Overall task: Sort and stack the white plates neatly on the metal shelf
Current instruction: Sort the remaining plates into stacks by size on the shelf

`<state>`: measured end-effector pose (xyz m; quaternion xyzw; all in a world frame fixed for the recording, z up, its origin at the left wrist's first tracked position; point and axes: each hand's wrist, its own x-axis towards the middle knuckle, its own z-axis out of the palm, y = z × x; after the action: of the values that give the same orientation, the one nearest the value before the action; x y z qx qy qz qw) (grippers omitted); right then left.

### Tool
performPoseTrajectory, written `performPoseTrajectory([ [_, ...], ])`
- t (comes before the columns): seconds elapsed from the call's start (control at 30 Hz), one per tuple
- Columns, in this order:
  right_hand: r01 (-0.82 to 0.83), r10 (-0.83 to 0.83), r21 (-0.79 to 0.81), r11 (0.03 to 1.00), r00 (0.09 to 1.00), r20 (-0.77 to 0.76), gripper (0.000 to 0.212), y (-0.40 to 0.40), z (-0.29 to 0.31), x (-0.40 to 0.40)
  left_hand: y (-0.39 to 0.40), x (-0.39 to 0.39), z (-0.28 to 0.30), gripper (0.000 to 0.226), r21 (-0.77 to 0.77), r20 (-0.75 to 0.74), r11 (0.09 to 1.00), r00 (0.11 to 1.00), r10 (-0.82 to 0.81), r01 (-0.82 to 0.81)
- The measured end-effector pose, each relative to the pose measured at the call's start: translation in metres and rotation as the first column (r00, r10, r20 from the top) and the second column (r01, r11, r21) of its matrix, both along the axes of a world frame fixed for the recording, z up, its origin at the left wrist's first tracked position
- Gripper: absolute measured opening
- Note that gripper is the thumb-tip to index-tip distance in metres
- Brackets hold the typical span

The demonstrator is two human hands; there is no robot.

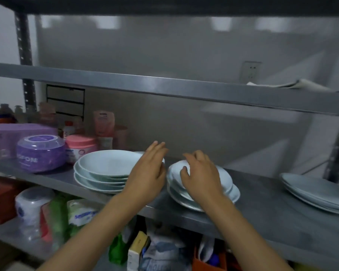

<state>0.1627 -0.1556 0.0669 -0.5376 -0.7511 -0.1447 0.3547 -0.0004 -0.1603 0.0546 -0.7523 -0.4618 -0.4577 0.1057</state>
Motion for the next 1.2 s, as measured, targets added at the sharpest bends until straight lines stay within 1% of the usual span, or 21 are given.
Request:
performPoseTrajectory([
  [0.1,0.1,-0.101,0.028,0.995,0.994,0.05,0.034,-0.001,-0.004,0.047,0.002,0.049,-0.004,0.044,0.023,-0.048,0.996,0.995,-0.087,0.089],
  [0.2,0.217,-0.218,0.023,0.976,0.975,0.048,0.025,-0.007,-0.011,0.108,0.0,0.109,-0.003,0.044,0.075,-0.101,0.981,0.98,-0.172,0.18],
  [0.3,0.321,-0.321,-0.009,0.947,0.947,0.018,0.032,-0.012,-0.023,0.168,-0.001,0.165,-0.005,0.048,0.092,-0.145,0.955,0.953,-0.268,0.282],
  [0.4,0.426,-0.431,-0.082,0.901,0.902,-0.041,0.036,-0.019,-0.038,0.229,-0.001,0.219,-0.016,0.051,0.07,-0.109,0.913,0.913,-0.393,0.402],
  [0.53,0.543,-0.568,-0.178,0.821,0.808,-0.158,0.037,-0.038,-0.055,0.297,0.003,0.283,-0.036,0.045,0.002,-0.024,0.85,0.85,-0.527,0.527],
  [0.63,0.586,-0.623,-0.218,0.78,0.76,-0.185,0.038,-0.047,-0.064,0.326,0.02,0.317,-0.051,0.04,-0.022,-0.008,0.832,0.832,-0.554,0.554],
  [0.77,0.579,-0.632,-0.264,0.771,0.744,-0.214,0.04,-0.05,-0.075,0.358,0.04,0.355,-0.055,0.041,-0.058,-0.03,0.831,0.831,-0.555,0.553],
  [0.87,0.593,-0.678,-0.333,0.733,0.677,-0.288,0.041,-0.045,-0.086,0.372,0.059,0.39,-0.063,0.033,-0.028,-0.089,0.843,0.839,-0.537,0.537],
  [0.97,0.589,-0.667,-0.317,0.743,0.687,-0.287,0.041,-0.039,-0.091,0.377,0.078,0.419,-0.068,0.04,-0.063,-0.141,0.88,0.869,-0.475,0.47],
  [1.03,0.582,-0.657,-0.306,0.753,0.686,-0.312,0.039,-0.038,-0.095,0.382,0.088,0.43,-0.074,0.044,-0.136,-0.172,0.893,0.877,-0.448,0.429],
  [1.1,0.588,-0.658,-0.294,0.753,0.685,-0.313,0.038,-0.037,-0.098,0.385,0.095,0.431,-0.08,0.039,-0.17,-0.187,0.894,0.878,-0.441,0.414],
  [1.2,0.601,-0.671,-0.299,0.741,0.673,-0.311,0.036,-0.036,-0.098,0.385,0.094,0.425,-0.081,0.024,-0.121,-0.19,0.892,0.871,-0.452,0.436],
])
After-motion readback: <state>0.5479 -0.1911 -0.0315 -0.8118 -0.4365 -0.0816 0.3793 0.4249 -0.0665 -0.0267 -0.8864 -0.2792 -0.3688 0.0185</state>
